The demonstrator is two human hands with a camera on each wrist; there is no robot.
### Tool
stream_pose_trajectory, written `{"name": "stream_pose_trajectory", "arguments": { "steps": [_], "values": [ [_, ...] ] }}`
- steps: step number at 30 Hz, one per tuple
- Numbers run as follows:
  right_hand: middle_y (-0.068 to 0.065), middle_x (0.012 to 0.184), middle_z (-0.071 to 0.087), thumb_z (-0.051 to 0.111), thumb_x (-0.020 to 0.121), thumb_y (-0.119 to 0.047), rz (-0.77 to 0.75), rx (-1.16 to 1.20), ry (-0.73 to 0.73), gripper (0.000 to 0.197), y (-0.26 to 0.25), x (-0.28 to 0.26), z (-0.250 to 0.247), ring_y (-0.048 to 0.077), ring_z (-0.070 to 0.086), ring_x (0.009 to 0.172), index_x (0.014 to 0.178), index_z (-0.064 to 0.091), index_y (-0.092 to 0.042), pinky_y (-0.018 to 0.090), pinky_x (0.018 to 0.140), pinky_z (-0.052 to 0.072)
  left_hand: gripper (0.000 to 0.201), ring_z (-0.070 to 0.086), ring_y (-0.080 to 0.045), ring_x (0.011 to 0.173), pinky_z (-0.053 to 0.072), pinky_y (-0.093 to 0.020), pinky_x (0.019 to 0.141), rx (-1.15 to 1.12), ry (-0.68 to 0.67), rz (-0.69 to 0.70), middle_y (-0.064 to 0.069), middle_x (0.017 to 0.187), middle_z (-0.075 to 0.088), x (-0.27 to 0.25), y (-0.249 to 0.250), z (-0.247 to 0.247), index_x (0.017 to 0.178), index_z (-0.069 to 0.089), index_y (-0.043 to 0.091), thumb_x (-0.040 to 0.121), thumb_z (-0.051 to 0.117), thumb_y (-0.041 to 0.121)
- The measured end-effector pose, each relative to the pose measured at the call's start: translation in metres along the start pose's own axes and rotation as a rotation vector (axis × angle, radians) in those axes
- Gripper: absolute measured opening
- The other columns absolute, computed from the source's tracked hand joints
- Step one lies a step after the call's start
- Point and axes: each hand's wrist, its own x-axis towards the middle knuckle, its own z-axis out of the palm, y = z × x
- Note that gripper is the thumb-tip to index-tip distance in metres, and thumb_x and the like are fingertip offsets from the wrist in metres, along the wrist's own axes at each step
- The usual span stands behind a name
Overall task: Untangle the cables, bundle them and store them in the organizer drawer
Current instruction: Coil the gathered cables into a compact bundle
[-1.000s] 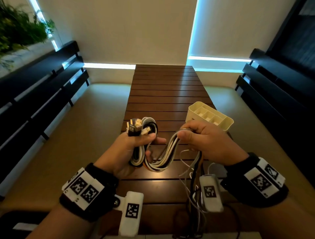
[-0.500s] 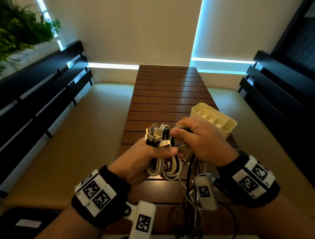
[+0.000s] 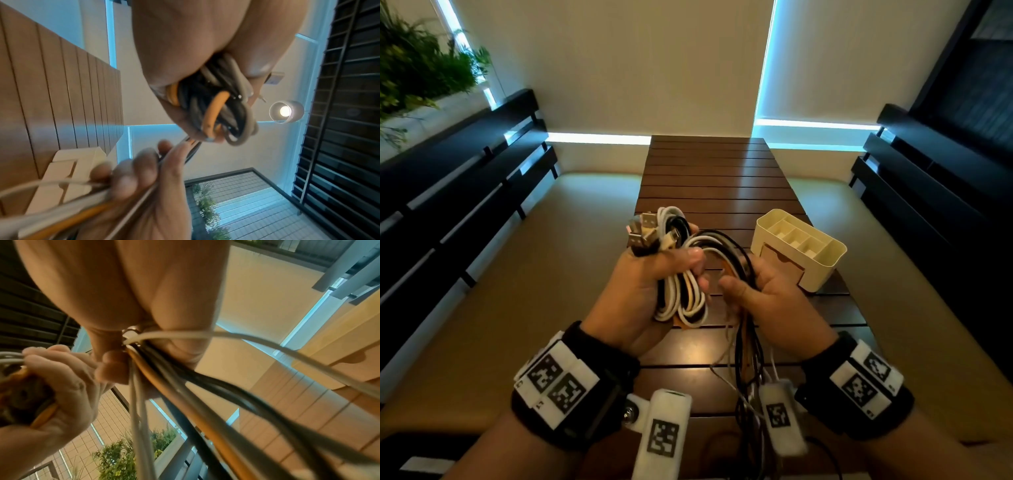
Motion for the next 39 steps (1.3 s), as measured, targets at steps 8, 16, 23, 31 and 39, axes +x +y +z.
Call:
{"name": "stream_pose_trajectory", "arguments": {
  "steps": [8,16,23,31,39],
  "values": [
    [-0.003,0.064,0.054,0.048,0.096,-0.041,0.107,-0.056,-0.063,0.021,0.008,-0.013,0.005,0.021,0.053,0.056,0.103,0.054,-0.023,0.039,0.060,0.051,0.033,0.055,-0.020,0.057,0.048,-0.034,0.061,0.067,0.069,0.030,-0.006,0.066,0.053,0.000,-0.001,-0.009,0.108,0.057,0.009,0.076,0.061,0.006],
    [0.007,0.067,0.038,0.037,0.087,-0.056,0.071,0.098,0.141,0.042,-0.026,-0.012,0.009,0.013,0.034,0.048,0.105,0.057,-0.023,0.029,0.045,0.030,0.025,0.067,-0.027,0.067,0.054,-0.034,0.057,0.202,0.113,-0.061,-0.014,0.073,0.067,-0.005,-0.013,-0.009,0.095,0.067,0.003,0.070,0.071,0.004],
    [-0.005,0.055,0.048,0.034,0.094,-0.049,0.026,-0.045,0.213,0.037,-0.030,-0.010,0.018,0.015,0.047,0.050,0.096,0.057,-0.020,0.025,0.048,0.045,0.038,0.072,-0.029,0.080,0.060,-0.037,0.072,0.169,0.155,-0.088,-0.020,0.089,0.071,-0.007,-0.021,-0.004,0.106,0.067,0.000,0.068,0.069,0.004],
    [-0.025,0.059,0.064,0.038,0.104,-0.028,-0.044,-0.080,0.250,0.026,-0.032,-0.011,0.021,-0.008,0.063,0.057,0.093,0.061,-0.023,0.006,0.050,0.044,0.039,0.062,-0.053,0.105,0.048,-0.065,0.096,0.210,0.164,-0.041,-0.036,0.112,0.063,-0.004,-0.019,-0.003,0.112,0.063,-0.008,0.074,0.065,-0.001],
    [-0.007,0.078,0.055,0.042,0.102,-0.032,-0.082,-0.192,0.296,0.027,-0.037,-0.013,0.027,-0.005,0.057,0.068,0.084,0.061,-0.030,0.008,0.058,0.044,0.034,0.064,-0.048,0.103,0.049,-0.063,0.095,0.281,0.166,0.010,-0.030,0.106,0.067,-0.005,-0.017,-0.002,0.107,0.063,-0.007,0.075,0.066,0.003]
  ]
}}
